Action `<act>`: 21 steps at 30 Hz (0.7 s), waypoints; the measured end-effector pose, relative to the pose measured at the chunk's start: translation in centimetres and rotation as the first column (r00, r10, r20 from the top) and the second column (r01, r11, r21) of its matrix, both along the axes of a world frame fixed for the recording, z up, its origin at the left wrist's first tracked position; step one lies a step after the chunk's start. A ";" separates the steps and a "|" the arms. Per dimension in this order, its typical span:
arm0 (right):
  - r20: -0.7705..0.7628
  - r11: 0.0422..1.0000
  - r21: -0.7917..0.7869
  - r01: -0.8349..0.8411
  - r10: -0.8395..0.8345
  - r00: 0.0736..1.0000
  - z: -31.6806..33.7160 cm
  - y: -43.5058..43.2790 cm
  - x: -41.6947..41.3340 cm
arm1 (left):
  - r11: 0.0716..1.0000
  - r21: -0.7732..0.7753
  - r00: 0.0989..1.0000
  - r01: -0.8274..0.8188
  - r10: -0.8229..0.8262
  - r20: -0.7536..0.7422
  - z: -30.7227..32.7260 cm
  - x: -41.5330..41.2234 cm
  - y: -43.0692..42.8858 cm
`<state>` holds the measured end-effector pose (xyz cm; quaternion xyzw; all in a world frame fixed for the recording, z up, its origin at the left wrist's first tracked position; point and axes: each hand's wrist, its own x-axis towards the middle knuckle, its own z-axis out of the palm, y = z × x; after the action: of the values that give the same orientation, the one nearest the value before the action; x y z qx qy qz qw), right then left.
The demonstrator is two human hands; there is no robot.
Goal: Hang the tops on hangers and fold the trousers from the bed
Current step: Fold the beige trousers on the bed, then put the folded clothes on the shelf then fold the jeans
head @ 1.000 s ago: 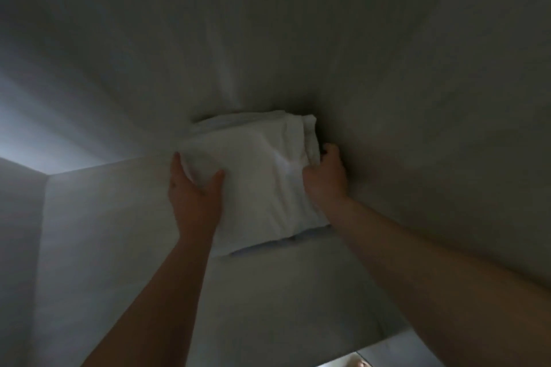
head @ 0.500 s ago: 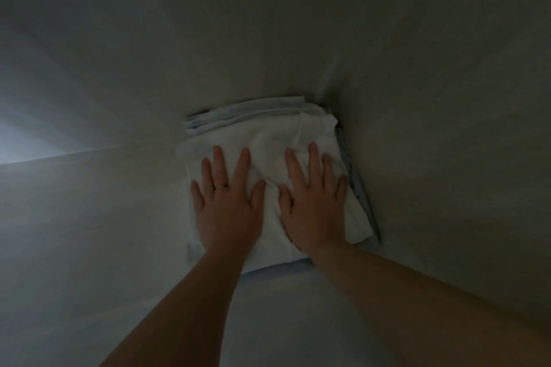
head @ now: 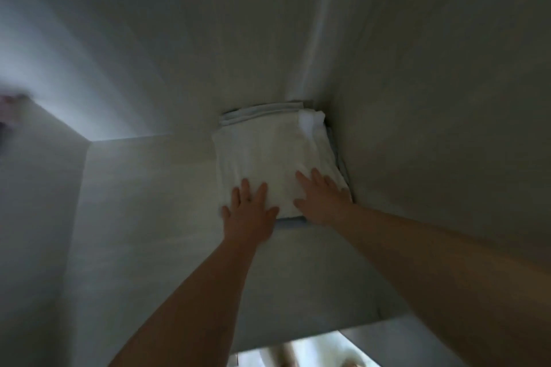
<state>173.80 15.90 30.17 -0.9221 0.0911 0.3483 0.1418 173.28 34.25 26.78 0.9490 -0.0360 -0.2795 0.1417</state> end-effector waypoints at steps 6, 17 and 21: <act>-0.088 0.999 0.042 -0.012 0.016 0.996 3.9 3.4 -11.4 | 0.976 -0.142 0.933 -0.164 0.107 -0.344 4.2 -11.6 4.1; 0.296 0.895 0.124 -0.428 0.378 0.877 11.8 8.4 -26.7 | 0.878 -0.264 0.899 -0.400 0.431 0.071 18.8 -26.7 9.3; 0.417 0.788 0.127 -0.602 0.509 0.753 14.9 7.5 -30.5 | 0.840 -0.250 0.791 -0.483 0.540 0.287 23.1 -35.2 8.9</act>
<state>143.25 23.45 45.11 -0.9284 -0.2621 0.2081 0.1616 138.06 43.14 49.91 0.9419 0.1756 -0.0555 0.2808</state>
